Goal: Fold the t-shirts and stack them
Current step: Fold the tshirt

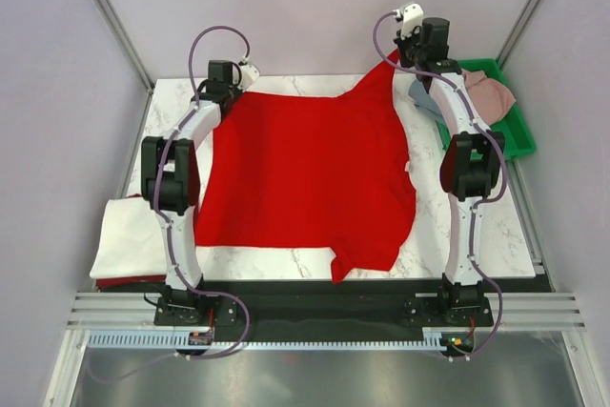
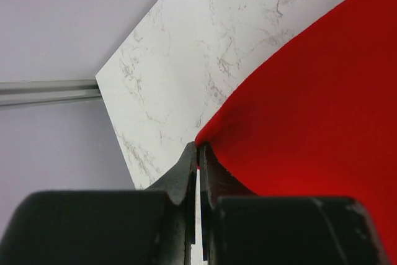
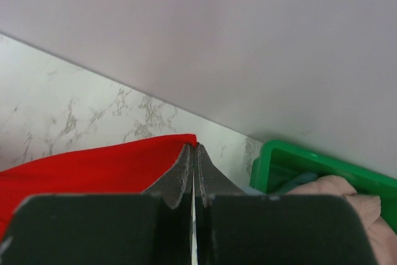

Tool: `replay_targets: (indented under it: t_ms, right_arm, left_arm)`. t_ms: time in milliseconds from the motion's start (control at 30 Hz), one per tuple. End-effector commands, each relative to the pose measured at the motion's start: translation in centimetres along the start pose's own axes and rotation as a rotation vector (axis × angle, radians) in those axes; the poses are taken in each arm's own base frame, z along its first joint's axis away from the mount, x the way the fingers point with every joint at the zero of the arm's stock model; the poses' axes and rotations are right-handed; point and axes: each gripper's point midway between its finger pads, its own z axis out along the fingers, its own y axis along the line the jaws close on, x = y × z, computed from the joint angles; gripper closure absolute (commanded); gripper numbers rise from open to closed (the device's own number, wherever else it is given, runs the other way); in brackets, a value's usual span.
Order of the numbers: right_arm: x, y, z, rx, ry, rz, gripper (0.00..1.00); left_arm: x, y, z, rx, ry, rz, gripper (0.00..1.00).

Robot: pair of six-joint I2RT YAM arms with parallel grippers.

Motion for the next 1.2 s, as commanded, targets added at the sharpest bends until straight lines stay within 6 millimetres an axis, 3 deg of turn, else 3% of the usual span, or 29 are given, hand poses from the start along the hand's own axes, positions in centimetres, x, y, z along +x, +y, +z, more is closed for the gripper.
replay_targets:
  t_ms: [0,133,233,267,300,333,367,433,467,500,533,567,633,667,700,733,767,833,867,933,967,1033,1133,1167]
  right_arm:
    - [-3.7,-2.9,0.3,0.123,-0.116,-0.002,1.00]
    - [-5.7,-3.6,0.0,0.145,-0.167,-0.006,1.00]
    - [-8.1,-4.3,-2.0,0.142,-0.209,-0.006,1.00]
    - [-9.8,-5.3,-3.7,0.152,-0.239,0.015,1.00]
    - [-10.8,-5.7,-4.8,0.152,-0.257,0.027,1.00]
    - [-11.8,-5.9,-6.0,0.136,-0.278,0.039,1.00]
    - [-14.1,-6.3,-8.6,0.135,-0.313,0.050,1.00]
    - [-15.4,-6.8,-11.1,0.137,-0.327,0.052,1.00]
    - [-17.2,-6.6,-14.0,0.132,-0.351,0.048,1.00]
    - [-18.0,-6.3,-15.5,0.124,-0.358,0.042,1.00]
    - [-18.7,-6.0,-17.2,0.117,-0.364,0.035,1.00]
    - [-20.0,-5.5,-20.6,0.110,-0.377,0.027,1.00]
    - [-21.2,-5.1,-24.3,0.118,-0.396,0.020,1.00]
    - [-22.0,-4.6,-27.8,0.128,-0.418,0.017,1.00]
    - [-22.2,-4.3,-29.5,0.128,-0.426,0.015,1.00]
    - [-22.5,-4.1,-31.3,0.134,-0.437,0.008,1.00]
    - [-22.6,-3.3,-34.4,0.136,-0.447,-0.001,1.00]
    - [-21.9,-2.6,-36.9,0.135,-0.433,-0.021,1.00]
    - [-22.0,-2.1,-39.4,0.144,-0.449,-0.027,1.00]
    - [-21.6,-1.3,-41.8,0.137,-0.442,-0.032,1.00]
    - [-22.2,-0.8,-44.5,0.146,-0.481,-0.041,1.00]
    - [-22.6,-0.4,-48.2,0.171,-0.522,-0.041,1.00]
    - [-23.1,-0.3,-51.9,0.211,-0.556,-0.040,1.00]
    - [-24.0,-0.2,-54.4,0.237,-0.598,-0.052,1.00]
  left_arm:
    - [-3.2,2.5,0.3,-0.084,-0.075,-0.046,0.98]
    - [-5.1,4.0,-0.3,-0.117,-0.120,-0.080,0.98]
    - [-6.8,6.5,-3.0,-0.159,-0.164,-0.122,0.98]
    - [-7.2,6.8,-3.8,-0.155,-0.174,-0.131,0.98]
    - [-8.3,8.5,-6.5,-0.179,-0.214,-0.147,0.98]
    - [-8.7,9.0,-7.7,-0.177,-0.230,-0.168,0.98]
    - [-8.6,9.2,-9.2,-0.160,-0.227,-0.176,0.98]
    - [-10.1,10.8,-14.3,-0.139,-0.302,-0.202,0.98]
    - [-9.8,9.9,-15.5,-0.092,-0.308,-0.199,0.98]
    - [-10.4,11.4,-19.5,-0.115,-0.366,-0.220,0.98]
    - [-10.3,11.5,-21.1,-0.112,-0.384,-0.224,0.98]
    - [-9.4,10.3,-21.8,-0.076,-0.377,-0.218,0.98]
    - [-8.4,10.4,-26.5,-0.085,-0.429,-0.214,0.98]
    - [-8.1,10.3,-28.1,-0.083,-0.455,-0.211,0.98]
    - [-7.5,10.1,-29.4,-0.082,-0.462,-0.209,0.98]
    - [-7.1,10.7,-32.7,-0.111,-0.508,-0.221,0.98]
    - [-6.4,10.1,-33.4,-0.099,-0.508,-0.221,0.98]
    - [-4.9,9.2,-35.2,-0.088,-0.505,-0.220,0.98]
    - [-4.6,9.6,-37.8,-0.113,-0.547,-0.226,0.98]
    - [-3.4,9.2,-39.6,-0.118,-0.553,-0.227,0.98]
    - [-3.2,9.2,-41.8,-0.126,-0.600,-0.226,0.98]
    - [-2.6,9.3,-43.7,-0.138,-0.619,-0.225,0.98]
    - [-2.0,10.0,-47.5,-0.184,-0.672,-0.222,0.98]
    - [-1.9,10.2,-48.3,-0.193,-0.686,-0.222,0.98]
